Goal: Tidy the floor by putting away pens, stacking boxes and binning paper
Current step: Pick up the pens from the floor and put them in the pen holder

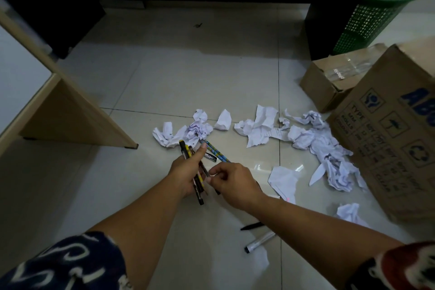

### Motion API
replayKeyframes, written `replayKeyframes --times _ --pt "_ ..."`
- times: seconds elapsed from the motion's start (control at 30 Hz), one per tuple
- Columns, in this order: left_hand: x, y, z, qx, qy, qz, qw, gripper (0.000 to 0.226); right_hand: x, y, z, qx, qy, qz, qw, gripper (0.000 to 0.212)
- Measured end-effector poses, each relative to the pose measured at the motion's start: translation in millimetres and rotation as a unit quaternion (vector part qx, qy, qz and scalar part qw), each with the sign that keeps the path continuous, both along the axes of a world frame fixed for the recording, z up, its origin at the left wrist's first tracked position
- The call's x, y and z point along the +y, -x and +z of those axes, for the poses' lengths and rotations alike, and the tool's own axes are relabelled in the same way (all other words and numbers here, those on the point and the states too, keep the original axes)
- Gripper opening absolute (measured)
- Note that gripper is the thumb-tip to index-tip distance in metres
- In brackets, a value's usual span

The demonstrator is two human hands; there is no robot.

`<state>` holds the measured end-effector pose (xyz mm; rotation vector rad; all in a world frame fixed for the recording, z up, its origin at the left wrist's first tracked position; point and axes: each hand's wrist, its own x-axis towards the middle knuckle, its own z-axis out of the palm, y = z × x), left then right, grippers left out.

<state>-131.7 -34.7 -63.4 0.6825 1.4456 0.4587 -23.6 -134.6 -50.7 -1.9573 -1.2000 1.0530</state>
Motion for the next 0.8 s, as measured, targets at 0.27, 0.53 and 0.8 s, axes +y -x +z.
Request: replayKeyframes --times 0.27,0.53,0.8 --pt "3 -9 -8 0.021 -0.004 0.024 0.999 0.023 10 -16 -12 -0.054 0.008 -0.016 0.998 0.015" --pt "15 1 -17 0.039 -0.007 0.042 0.998 0.022 45 -46 -36 -0.193 0.047 -0.014 0.98 0.026" --pt "19 9 -27 0.047 -0.018 0.037 0.998 0.023 61 -40 -49 -0.282 0.053 0.062 0.956 0.013"
